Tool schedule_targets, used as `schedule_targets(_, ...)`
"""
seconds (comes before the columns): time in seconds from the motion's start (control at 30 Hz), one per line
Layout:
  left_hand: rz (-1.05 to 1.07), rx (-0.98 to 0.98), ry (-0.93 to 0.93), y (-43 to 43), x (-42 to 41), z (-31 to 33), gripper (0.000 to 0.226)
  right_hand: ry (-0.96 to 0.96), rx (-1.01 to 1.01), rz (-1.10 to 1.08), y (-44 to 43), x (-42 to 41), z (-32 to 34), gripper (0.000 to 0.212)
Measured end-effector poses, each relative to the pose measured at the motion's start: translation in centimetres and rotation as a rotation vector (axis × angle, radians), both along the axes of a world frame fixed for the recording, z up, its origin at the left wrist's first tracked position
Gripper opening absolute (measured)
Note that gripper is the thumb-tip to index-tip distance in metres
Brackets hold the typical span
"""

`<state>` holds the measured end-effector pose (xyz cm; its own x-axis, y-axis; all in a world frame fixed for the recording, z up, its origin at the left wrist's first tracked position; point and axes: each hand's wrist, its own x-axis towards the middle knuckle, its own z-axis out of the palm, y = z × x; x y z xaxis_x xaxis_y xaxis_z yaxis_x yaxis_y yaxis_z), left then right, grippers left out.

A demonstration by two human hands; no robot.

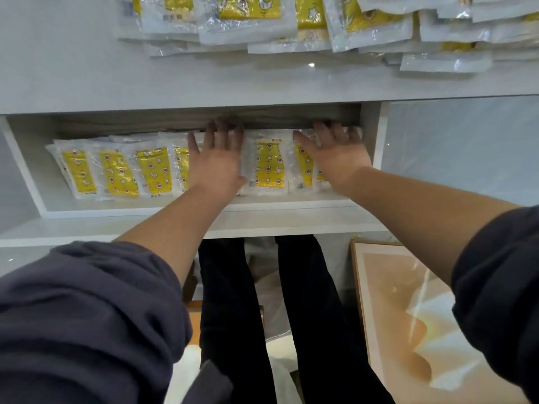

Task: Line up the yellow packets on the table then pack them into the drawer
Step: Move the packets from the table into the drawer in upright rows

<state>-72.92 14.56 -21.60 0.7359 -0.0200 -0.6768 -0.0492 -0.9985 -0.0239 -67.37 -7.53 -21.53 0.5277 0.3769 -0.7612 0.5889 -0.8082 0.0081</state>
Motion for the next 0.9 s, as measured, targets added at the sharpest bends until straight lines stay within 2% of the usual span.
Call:
schedule_targets(0.1, -0.048, -0.1, -0.063, -1.6, 0.1, 0.0, 0.096, -0.002, 0.021, -0.05, -0.3, 0.3, -0.3, 0.111)
schedule_targets(0.23, -0.125, -0.169, -0.021, -4.4, 1.1, -0.7, 0.09, -0.03, -0.019, -0.185, -1.1, 0.5, -1.1, 0.094)
schedule_targets(0.33, -0.061, -0.174, -0.082, -6.3, 2.0, -0.9, 0.073, -0.049, -0.002, -0.195, -1.5, 0.2, -1.5, 0.091)
schedule_targets(0.43, -0.018, -0.115, -0.126, -7.6, 3.5, -0.9, 0.046, -0.058, 0.019, -0.168, -1.7, 0.1, -1.3, 0.097)
schedule_targets(0.63, -0.1, -0.172, -0.15, -8.8, 6.2, -0.8, 0.027, -0.084, 0.094, -0.042, -2.7, 0.4, -1.0, 0.097)
schedule_targets(0.77, 0.076, -0.207, -0.16, -9.2, 7.6, -1.5, 0.023, -0.023, 0.123, -0.02, -3.0, 1.1, -0.8, 0.095)
schedule_targets(0.9, 0.036, -0.175, -0.064, -9.1, 7.2, -1.8, 0.01, 0.016, 0.124, -0.023, -3.0, 1.1, -0.9, 0.094)
